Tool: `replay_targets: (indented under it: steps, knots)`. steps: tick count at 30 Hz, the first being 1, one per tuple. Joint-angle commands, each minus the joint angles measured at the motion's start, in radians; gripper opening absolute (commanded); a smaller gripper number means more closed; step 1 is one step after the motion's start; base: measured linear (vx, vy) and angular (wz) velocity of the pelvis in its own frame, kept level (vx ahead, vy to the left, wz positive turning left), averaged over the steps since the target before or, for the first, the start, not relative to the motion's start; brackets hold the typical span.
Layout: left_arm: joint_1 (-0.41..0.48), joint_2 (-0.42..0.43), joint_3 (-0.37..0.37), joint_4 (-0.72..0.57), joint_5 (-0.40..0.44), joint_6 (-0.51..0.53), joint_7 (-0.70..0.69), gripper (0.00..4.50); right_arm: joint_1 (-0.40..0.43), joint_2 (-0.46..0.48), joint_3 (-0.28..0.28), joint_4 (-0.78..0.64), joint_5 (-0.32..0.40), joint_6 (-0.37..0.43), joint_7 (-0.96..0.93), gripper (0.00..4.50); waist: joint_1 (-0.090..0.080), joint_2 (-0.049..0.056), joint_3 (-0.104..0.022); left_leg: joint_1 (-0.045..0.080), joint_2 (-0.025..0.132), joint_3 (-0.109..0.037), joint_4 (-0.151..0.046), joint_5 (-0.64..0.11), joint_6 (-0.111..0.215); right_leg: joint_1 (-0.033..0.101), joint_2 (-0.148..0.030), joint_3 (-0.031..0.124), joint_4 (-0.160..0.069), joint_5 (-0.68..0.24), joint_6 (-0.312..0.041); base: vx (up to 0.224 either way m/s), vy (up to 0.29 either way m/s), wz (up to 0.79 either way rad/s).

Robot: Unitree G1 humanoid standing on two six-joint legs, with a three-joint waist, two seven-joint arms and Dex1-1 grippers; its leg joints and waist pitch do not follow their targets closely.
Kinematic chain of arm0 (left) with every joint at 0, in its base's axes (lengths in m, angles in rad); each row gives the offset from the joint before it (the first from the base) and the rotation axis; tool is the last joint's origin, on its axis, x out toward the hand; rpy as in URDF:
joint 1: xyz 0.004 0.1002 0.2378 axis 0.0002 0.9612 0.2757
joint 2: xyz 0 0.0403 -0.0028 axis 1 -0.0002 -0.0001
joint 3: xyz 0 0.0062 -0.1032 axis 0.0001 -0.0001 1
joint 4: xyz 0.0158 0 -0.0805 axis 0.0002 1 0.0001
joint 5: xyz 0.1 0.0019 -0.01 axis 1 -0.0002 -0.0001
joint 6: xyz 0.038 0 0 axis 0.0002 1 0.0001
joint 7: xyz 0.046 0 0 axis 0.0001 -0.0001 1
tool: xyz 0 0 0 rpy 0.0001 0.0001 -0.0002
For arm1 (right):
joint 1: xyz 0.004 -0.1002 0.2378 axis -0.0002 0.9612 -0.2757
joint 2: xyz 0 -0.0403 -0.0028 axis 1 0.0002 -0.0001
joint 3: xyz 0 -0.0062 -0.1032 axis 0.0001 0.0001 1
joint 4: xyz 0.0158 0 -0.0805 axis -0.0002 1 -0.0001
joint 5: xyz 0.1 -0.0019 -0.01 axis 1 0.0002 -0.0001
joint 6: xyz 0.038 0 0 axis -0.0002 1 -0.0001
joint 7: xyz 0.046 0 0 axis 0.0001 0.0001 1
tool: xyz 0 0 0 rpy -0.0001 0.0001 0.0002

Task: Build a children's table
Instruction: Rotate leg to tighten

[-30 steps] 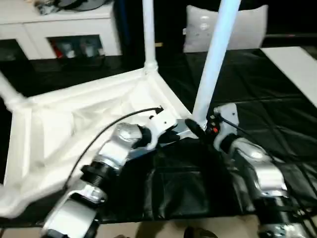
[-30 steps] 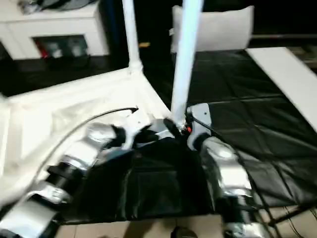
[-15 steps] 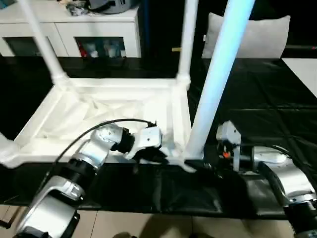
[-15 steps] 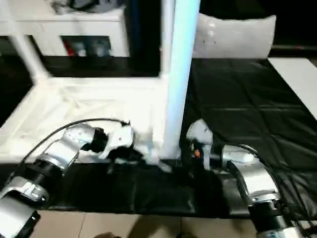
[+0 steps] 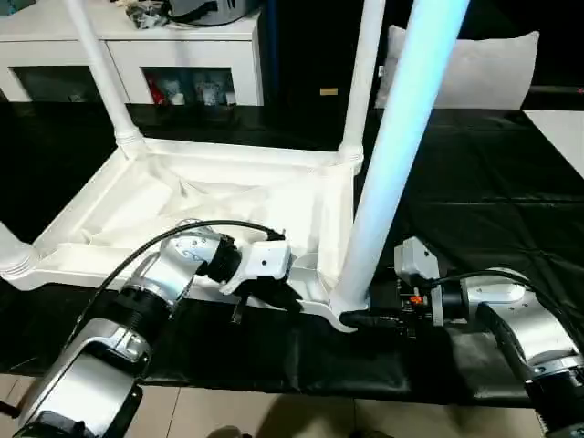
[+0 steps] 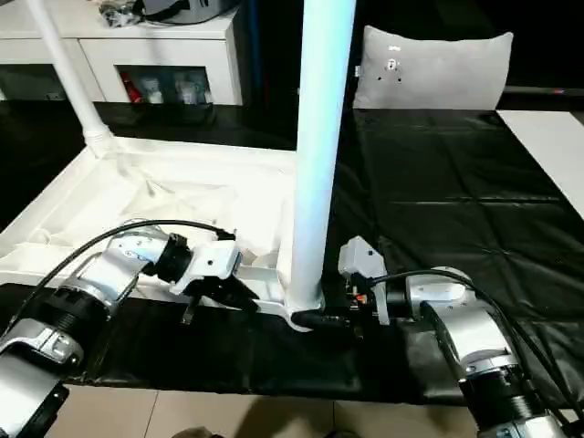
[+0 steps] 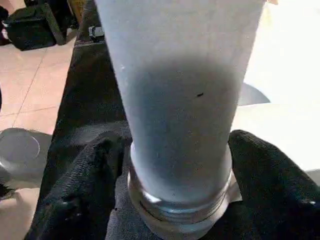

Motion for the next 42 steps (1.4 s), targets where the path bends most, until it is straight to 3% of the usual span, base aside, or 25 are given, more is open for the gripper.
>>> replay_targets:
  steps: [1, 2, 3, 6, 7, 10, 14, 15, 16, 20, 22, 24, 26, 28, 29, 30, 36, 38, 42]
  knots:
    - [-0.029, -0.005, -0.016, 0.004, 0.001, -0.033, -0.014, 0.00, -0.017, 0.007, 0.006, 0.000, -0.001, -0.012, 0.015, 3.21, 0.000, -0.021, -0.077, 0.004, 0.019, 0.001, -0.075, -0.238, 0.070, 0.060, -0.036, 0.049, -0.078, -0.440, -0.128, 0.000, 0.000, 0.00]
    - [-0.029, -0.005, -0.016, 0.003, 0.001, -0.033, -0.014, 0.00, -0.017, 0.008, 0.006, -0.001, 0.000, -0.013, 0.014, 3.21, 0.002, -0.023, -0.076, 0.003, 0.020, 0.001, -0.076, -0.235, 0.071, 0.060, -0.036, 0.049, -0.078, -0.443, -0.126, 0.000, 0.000, 0.00]
    - [-0.029, -0.006, -0.014, 0.006, 0.001, -0.036, -0.015, 0.00, -0.017, 0.010, 0.008, -0.001, 0.001, -0.012, 0.014, 2.91, 0.004, -0.022, -0.076, 0.002, 0.021, 0.000, -0.076, -0.231, 0.071, 0.061, -0.036, 0.049, -0.077, -0.441, -0.125, 0.000, 0.000, 0.00]
    - [-0.027, -0.007, -0.011, 0.011, 0.003, -0.040, -0.014, 0.00, -0.015, 0.012, 0.013, -0.002, 0.004, -0.012, 0.013, 2.80, 0.007, -0.023, -0.075, 0.003, 0.020, 0.001, -0.076, -0.234, 0.068, 0.060, -0.036, 0.048, -0.081, -0.467, -0.112, 0.000, 0.000, 0.00]
    - [-0.027, -0.009, -0.007, 0.014, 0.002, -0.040, -0.010, 0.00, -0.013, 0.015, 0.013, -0.002, 0.007, -0.012, 0.011, 2.72, 0.006, -0.028, -0.074, 0.003, 0.019, 0.001, -0.076, -0.235, 0.069, 0.060, -0.036, 0.047, -0.082, -0.474, -0.108, 0.000, 0.000, 0.00]
    - [-0.025, -0.012, 0.004, 0.011, -0.004, -0.033, 0.006, 0.00, -0.007, 0.028, 0.005, -0.011, 0.026, 0.009, 0.000, 2.66, 0.009, -0.026, -0.074, 0.004, 0.019, 0.001, -0.076, -0.236, 0.064, 0.059, -0.036, 0.047, -0.083, -0.488, -0.102, 0.000, 0.000, 0.00]
    - [-0.010, -0.046, 0.042, -0.035, -0.014, 0.073, 0.108, 0.00, -0.002, 0.102, -0.025, -0.018, 0.018, 0.083, -0.163, 2.64, 0.006, -0.025, -0.073, 0.005, 0.020, -0.001, -0.079, -0.244, 0.048, 0.057, -0.036, 0.045, -0.084, -0.501, -0.097, 0.000, 0.000, 0.00]
    - [-0.007, -0.049, 0.043, -0.045, -0.010, 0.098, 0.125, 0.00, -0.003, 0.114, -0.028, -0.016, 0.012, 0.091, -0.192, 2.64, 0.005, -0.018, -0.071, 0.007, 0.019, -0.002, -0.079, -0.249, 0.042, 0.056, -0.036, 0.044, -0.086, -0.510, -0.094, 0.000, 0.000, 0.00]
    - [0.001, -0.060, 0.051, -0.060, -0.016, 0.129, 0.146, 0.00, -0.005, 0.132, -0.032, -0.014, 0.000, 0.096, -0.233, 2.63, -0.002, -0.024, -0.070, 0.006, 0.015, -0.003, -0.078, -0.266, 0.031, 0.058, -0.037, 0.039, -0.091, -0.543, -0.077, 0.000, 0.000, 0.00]
    - [0.027, -0.120, 0.080, -0.122, -0.014, 0.251, 0.278, 0.00, -0.028, 0.223, -0.061, 0.011, -0.048, 0.141, -0.432, 2.63, -0.030, -0.023, -0.067, -0.001, 0.009, -0.007, -0.077, -0.279, 0.016, 0.057, -0.035, 0.030, -0.101, -0.584, -0.053, 0.000, 0.000, 0.00]
    - [0.030, -0.187, 0.104, -0.149, 0.014, 0.341, 0.432, 0.00, -0.060, 0.302, -0.097, 0.033, -0.073, 0.202, -0.594, 2.63, -0.050, -0.024, -0.070, -0.006, 0.006, -0.010, -0.075, -0.279, 0.019, 0.062, -0.033, 0.025, -0.101, -0.579, -0.046, 0.000, 0.000, 0.00]
    - [0.025, -0.224, 0.116, -0.153, 0.030, 0.382, 0.512, 0.00, -0.078, 0.336, -0.116, 0.045, -0.087, 0.227, -0.675, 2.63, -0.058, -0.023, -0.073, -0.002, 0.004, -0.008, -0.072, -0.273, 0.030, 0.058, -0.033, 0.025, -0.104, -0.560, -0.053, 0.000, 0.000, 0.00]
    - [0.018, -0.280, 0.131, -0.169, 0.060, 0.451, 0.640, 0.00, -0.103, 0.384, -0.133, 0.061, -0.105, 0.258, -0.783, 2.63, -0.069, -0.022, -0.075, -0.008, 0.006, -0.008, -0.073, -0.248, 0.036, 0.060, -0.030, 0.029, -0.097, -0.515, -0.073, 0.000, 0.000, 0.00]
    - [0.013, -0.307, 0.136, -0.182, 0.070, 0.481, 0.694, 0.00, -0.114, 0.393, -0.118, 0.067, -0.132, 0.238, -0.810, 2.63, -0.067, -0.023, -0.080, -0.005, 0.005, -0.004, -0.070, -0.218, 0.049, 0.060, -0.030, 0.034, -0.092, -0.465, -0.089, 0.000, 0.000, 0.00]
    - [0.012, -0.312, 0.136, -0.187, 0.070, 0.483, 0.698, 0.00, -0.114, 0.393, -0.112, 0.067, -0.139, 0.224, -0.806, 2.63, -0.065, -0.022, -0.082, -0.008, 0.006, -0.004, -0.070, -0.201, 0.056, 0.062, -0.030, 0.036, -0.087, -0.436, -0.097, 0.000, 0.000, 0.00]
    - [0.012, -0.312, 0.136, -0.187, 0.071, 0.482, 0.699, 0.00, -0.114, 0.393, -0.112, 0.067, -0.139, 0.219, -0.804, 2.97, -0.064, -0.024, -0.084, -0.013, 0.006, -0.003, -0.069, -0.171, 0.074, 0.064, -0.028, 0.040, -0.081, -0.380, -0.110, 0.000, 0.000, 0.00]
    - [0.027, -0.268, 0.102, -0.222, 0.078, 0.439, 0.632, 0.00, -0.081, 0.393, -0.144, 0.028, -0.106, 0.136, -0.760, 3.72, -0.054, -0.020, -0.087, -0.014, 0.009, 0.001, -0.066, -0.108, 0.112, 0.066, -0.028, 0.046, -0.062, -0.253, -0.171, 0.000, 0.000, 0.00]
    - [0.032, -0.257, 0.097, -0.221, 0.082, 0.435, 0.621, 0.00, -0.075, 0.386, -0.150, 0.022, -0.099, 0.126, -0.747, 3.72, -0.054, -0.019, -0.086, -0.015, 0.009, 0.002, -0.065, -0.118, 0.118, 0.067, -0.028, 0.047, -0.062, -0.253, -0.176, 0.000, 0.000, 0.00]
    - [0.044, -0.228, 0.093, -0.216, 0.072, 0.414, 0.582, 0.00, -0.057, 0.323, -0.142, 0.012, -0.096, 0.086, -0.663, 4.15, -0.053, -0.016, -0.082, -0.009, 0.012, 0.003, -0.068, -0.166, 0.108, 0.065, -0.027, 0.047, -0.068, -0.302, -0.168, 0.000, 0.000, 0.00]
